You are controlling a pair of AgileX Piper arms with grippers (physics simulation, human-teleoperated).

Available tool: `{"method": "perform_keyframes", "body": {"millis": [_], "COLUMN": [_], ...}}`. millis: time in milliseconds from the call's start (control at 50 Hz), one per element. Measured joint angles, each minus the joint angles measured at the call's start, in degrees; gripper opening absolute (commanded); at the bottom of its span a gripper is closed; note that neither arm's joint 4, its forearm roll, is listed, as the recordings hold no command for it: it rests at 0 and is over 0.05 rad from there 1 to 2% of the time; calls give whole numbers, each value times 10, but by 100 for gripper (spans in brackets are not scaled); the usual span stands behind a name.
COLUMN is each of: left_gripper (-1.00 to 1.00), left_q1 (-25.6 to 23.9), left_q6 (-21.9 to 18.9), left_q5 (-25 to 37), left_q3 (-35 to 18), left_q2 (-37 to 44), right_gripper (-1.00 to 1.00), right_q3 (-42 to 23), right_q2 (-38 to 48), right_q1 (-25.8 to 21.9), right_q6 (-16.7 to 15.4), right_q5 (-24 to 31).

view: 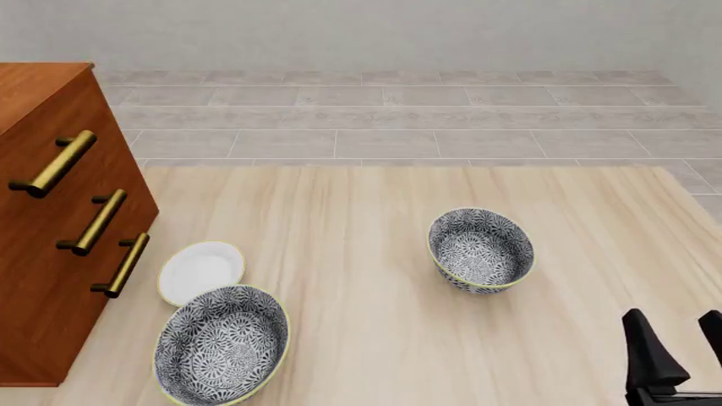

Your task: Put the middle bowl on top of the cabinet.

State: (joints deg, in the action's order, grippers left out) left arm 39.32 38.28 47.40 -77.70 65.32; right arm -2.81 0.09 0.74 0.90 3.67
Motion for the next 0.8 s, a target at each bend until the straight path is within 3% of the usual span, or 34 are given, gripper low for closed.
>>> {"method": "perform_keyframes", "body": {"millis": [240, 260, 800], "left_gripper": [-100, 100, 100], "left_q1": [-3, -4, -11], "left_q6": [4, 4, 14], "left_q5": [-8, -9, -23], "left_q3": [5, 5, 11], "left_q2": [0, 0, -4], "right_gripper": [100, 100, 100], "right_q3": [-1, -1, 3], "right_q2": [0, 0, 0], "right_q1": [2, 2, 4], "right_q6": [-1, -1, 0], "right_q5": [1, 1, 0]}}
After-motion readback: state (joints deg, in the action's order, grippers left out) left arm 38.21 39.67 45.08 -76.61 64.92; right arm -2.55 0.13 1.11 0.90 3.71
